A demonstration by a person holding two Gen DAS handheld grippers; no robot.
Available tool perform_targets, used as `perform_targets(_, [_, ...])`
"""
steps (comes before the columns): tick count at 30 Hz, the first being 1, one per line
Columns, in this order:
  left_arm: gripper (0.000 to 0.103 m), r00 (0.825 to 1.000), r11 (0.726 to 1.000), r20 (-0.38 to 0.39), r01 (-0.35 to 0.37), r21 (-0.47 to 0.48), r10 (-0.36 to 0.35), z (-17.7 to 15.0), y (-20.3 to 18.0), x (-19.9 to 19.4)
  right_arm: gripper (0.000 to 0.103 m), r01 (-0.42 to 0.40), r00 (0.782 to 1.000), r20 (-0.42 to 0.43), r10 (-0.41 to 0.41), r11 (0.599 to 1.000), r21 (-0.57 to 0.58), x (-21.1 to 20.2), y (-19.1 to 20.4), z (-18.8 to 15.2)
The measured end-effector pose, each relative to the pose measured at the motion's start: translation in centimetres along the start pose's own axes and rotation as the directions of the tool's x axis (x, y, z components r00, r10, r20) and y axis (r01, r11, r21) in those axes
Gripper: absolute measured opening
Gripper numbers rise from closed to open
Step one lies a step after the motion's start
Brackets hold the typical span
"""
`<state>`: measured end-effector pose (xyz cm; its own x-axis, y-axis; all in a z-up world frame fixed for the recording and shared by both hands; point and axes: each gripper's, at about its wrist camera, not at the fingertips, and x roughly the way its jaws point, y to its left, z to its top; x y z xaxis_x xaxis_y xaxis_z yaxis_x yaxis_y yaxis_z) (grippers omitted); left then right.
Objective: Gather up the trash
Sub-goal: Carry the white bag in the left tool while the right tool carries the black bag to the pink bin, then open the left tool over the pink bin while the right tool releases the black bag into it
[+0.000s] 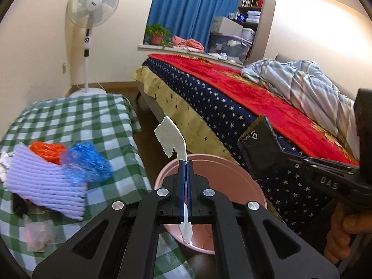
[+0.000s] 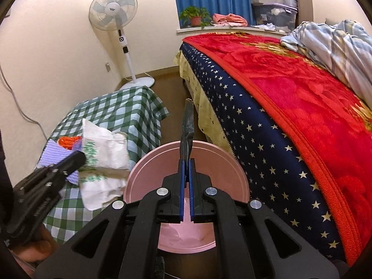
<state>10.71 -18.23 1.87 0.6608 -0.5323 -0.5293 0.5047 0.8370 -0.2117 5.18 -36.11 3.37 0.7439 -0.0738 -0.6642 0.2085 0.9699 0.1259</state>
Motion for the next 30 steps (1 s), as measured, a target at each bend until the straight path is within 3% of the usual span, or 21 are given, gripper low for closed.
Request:
perform_targets(8, [0.001, 0.999, 1.0, -0.039, 0.012, 0.01, -0.011, -0.3, -0.4, 2.6, 0.004, 0.016, 1.0, -0.006, -0.016, 1.0, 0.006, 0.3, 0.0, 0.0])
perform_targets(12, [0.003, 0.998, 1.0, -0.059, 0.019, -0.005, -0.019, -0.4, 0.0, 3.2, 0.011, 0.036, 0.999, -0.016, -0.036, 0.999, 0.011, 0.4, 0.0, 0.0])
perform_targets(15, [0.016, 0.998, 1.0, -0.064, 0.006, -0.005, -0.006, -0.5, 0.2, 3.2, 0.02, 0.043, 0.999, -0.014, -0.043, 0.999, 0.019, 0.4, -0.1, 0.0])
perform_targets(18, [0.016, 0.999, 1.0, -0.054, 0.006, -0.015, -0.006, -0.6, 0.7, 2.5, 0.032, 0.053, 0.999, -0.004, -0.053, 0.998, 0.023, 0.3, -0.2, 0.1])
perform_targets(30, [0.015, 0.999, 0.999, 0.011, -0.032, -0.003, 0.032, -0.7, 2.1, -4.0, 0.032, 0.028, 0.998, 0.05, -0.028, 1.0, 0.002, -0.8, 0.3, 0.0])
